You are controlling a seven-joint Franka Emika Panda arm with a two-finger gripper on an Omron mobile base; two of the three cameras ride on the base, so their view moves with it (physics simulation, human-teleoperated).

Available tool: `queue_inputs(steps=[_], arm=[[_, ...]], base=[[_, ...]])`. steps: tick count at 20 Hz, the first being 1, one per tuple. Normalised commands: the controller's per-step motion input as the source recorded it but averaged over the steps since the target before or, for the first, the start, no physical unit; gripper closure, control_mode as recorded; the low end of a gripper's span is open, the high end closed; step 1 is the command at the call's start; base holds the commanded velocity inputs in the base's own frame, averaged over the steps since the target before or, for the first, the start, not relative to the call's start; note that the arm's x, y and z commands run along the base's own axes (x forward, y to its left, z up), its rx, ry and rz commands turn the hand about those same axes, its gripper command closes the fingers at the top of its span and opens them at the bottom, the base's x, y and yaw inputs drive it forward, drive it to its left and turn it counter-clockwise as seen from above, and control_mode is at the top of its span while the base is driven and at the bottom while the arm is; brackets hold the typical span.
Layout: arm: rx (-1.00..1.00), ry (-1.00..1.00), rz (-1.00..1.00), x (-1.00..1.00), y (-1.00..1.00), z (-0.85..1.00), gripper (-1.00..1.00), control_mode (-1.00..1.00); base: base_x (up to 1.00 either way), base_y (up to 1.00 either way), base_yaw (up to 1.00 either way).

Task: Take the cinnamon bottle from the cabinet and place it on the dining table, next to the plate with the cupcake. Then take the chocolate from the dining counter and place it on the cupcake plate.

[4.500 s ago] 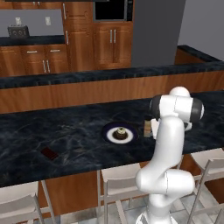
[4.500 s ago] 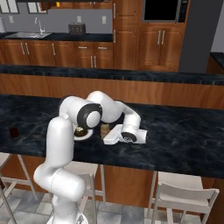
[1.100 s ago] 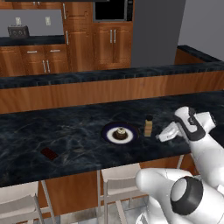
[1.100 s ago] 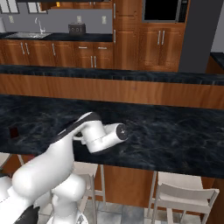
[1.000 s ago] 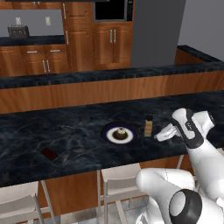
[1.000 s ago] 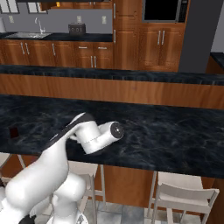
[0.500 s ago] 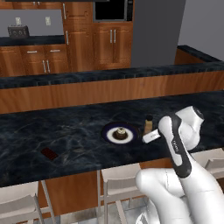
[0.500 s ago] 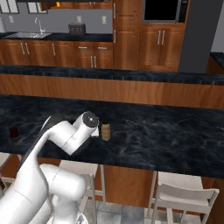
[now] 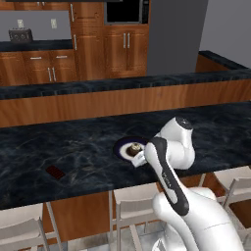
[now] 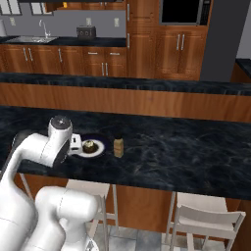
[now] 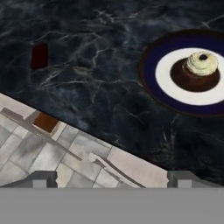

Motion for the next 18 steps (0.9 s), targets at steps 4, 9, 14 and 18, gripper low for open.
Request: queue_inputs(steps=[4, 9, 14, 18], arm=[[-0.22, 0.18, 0.08, 0.11, 0.81, 0.17, -1.00, -1.00], [-0.11, 0.03, 0.13, 0.17, 0.81, 0.01, -1.00, -1.00], [0.00, 0.01, 0.13, 0.24, 0.67, 0.00, -1.00, -1.00], [0.03, 0.03, 0.11, 0.30, 0.57, -0.09, -1.00, -1.00]], base=[[0.00, 0.00, 0.00], [0.00, 0.00, 0.00], [0.00, 0.00, 0.00], [0.00, 0.00, 0.00]])
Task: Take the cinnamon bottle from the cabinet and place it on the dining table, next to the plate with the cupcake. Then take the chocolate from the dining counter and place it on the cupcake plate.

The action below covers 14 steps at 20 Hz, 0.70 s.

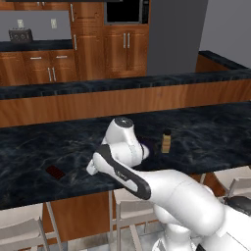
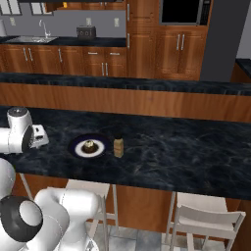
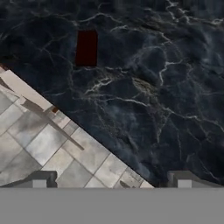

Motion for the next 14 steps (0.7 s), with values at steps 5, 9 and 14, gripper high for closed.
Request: queue_inputs(steps=[5, 9, 14], arm=[[0.09, 0.00, 0.12, 0.01, 0.26, -0.11, -1.00, -1.00], [0.08, 0.00, 0.02, 0.22, 0.47, -0.22, -1.00, -1.00], [-0.01, 0.00, -0.03, 0.37, 0.60, -0.19, -1.00, -1.00]], base=[[0.00, 0.00, 0.00], [0.00, 0.00, 0.00], [0.00, 0.00, 0.00]])
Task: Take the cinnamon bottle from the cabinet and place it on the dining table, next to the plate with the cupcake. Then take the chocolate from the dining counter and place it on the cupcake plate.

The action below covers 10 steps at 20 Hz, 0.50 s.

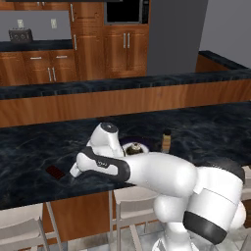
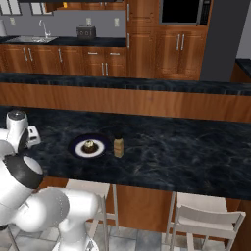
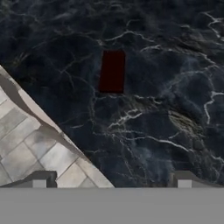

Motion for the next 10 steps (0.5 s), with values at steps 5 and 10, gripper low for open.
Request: queue_inputs(steps=[5, 10], arm=[[-0.08, 0.00, -0.10, 0.45, 0.54, -0.17, -1.00, -1.00], [-0.09, 0.12, -0.08, 0.49, 0.51, -0.06, -1.00, -1.00]], base=[[0.00, 0.00, 0.00], [0.00, 0.00, 0.00]])
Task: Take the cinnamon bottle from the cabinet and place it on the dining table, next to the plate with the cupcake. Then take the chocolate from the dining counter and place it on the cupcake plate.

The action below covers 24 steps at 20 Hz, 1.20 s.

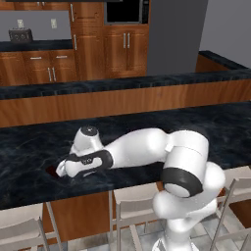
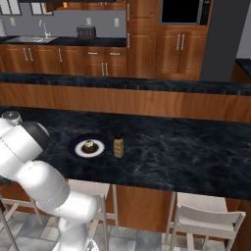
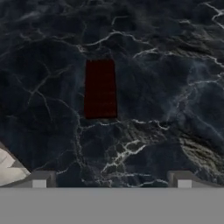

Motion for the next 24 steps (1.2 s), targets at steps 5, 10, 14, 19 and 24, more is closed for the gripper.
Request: queue_inputs(steps=[5, 10, 14, 19, 24], arm=[[-0.07, 0.14, -0.06, 0.39, 0.48, -0.01, -1.00, -1.00], [-0.19, 0.11, -0.08, 0.25, 0.41, -0.14, -1.00, -1.00], [-0.20, 0.00, -0.11, 0.28, 0.29, -0.34, -1.00, -1.00], [-0.05, 0.07, -0.12, 0.34, 0.26, -0.18, -1.00, -1.00], [0.00, 0.25, -0.07, 0.26, 0.17, 0.00, -1.00, -1.00]], base=[[0.00, 0.00, 0.00], [0.00, 0.00, 0.00], [0.00, 0.00, 0.00], [0.00, 0.00, 0.00], [0.00, 0.00, 0.00]])
